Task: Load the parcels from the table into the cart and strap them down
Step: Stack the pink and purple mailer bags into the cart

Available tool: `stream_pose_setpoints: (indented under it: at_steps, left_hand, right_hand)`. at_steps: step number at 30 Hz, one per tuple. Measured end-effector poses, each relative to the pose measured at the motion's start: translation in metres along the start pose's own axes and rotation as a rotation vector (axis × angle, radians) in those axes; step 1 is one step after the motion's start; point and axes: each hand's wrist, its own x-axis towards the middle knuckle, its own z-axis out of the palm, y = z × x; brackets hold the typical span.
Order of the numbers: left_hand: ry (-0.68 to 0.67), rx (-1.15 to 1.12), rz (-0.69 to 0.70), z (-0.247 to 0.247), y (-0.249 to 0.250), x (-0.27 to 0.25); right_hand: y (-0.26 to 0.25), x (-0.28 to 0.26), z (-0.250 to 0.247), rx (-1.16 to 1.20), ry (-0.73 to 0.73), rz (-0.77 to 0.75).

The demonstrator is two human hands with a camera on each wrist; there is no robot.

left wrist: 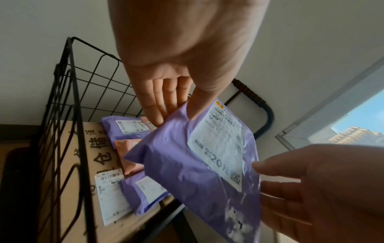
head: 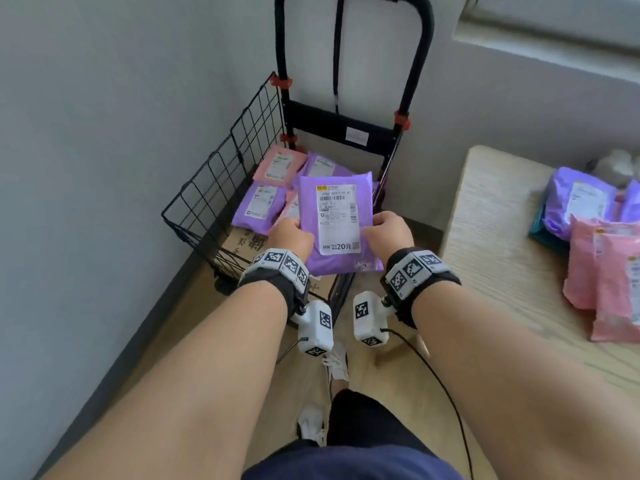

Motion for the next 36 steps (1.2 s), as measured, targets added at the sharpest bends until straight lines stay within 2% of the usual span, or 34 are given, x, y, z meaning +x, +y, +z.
stream_pose_setpoints:
  at_steps: [6,13,20,24,29,31,33,35,36]
  left_hand:
    - [-0.046,-0.108,-0.226,-0.023,0.005,0.063]
    - [0.036,-0.246,-0.390,-0.020,-0.023,0.133]
    - [0.056,-0.394,-0.556,-0.016,-0.065,0.184]
    - [0.020,-0.399,-0.674,-0.016,-0.091,0.208]
    - [0.018,-0.415,-0.740,-0.017,-0.128,0.234]
    - [-0.064,-0.458,-0.737,-0.014,-0.139,0.239]
    - [-0.173,-0.355,-0.735,-0.013,-0.147,0.243]
    - [-0.311,-0.034,-0.736,-0.014,-0.154,0.249]
    - [-0.332,0.101,-0.697,-0.016,-0.155,0.251]
  right_hand:
    - [-0.049,0.064,0.030,-0.132,-0.146,-0.084]
    - [-0.089,0.137,0.080,-0.335,-0.330,-0.144]
    - [-0.099,0.189,0.153,-0.454,-0.486,-0.187]
    - [-0.100,0.220,0.196,-0.591,-0.561,-0.239]
    - [-0.099,0.240,0.239,-0.741,-0.664,-0.335]
    - [-0.099,0.247,0.255,-0.829,-0.749,-0.372]
    - [-0.100,0.253,0.270,-0.900,-0.845,-0.395]
    - [-0.104,0.258,0.285,-0.938,-0.937,-0.415]
    - [-0.106,0.259,0.291,-0.964,-0.976,-0.421]
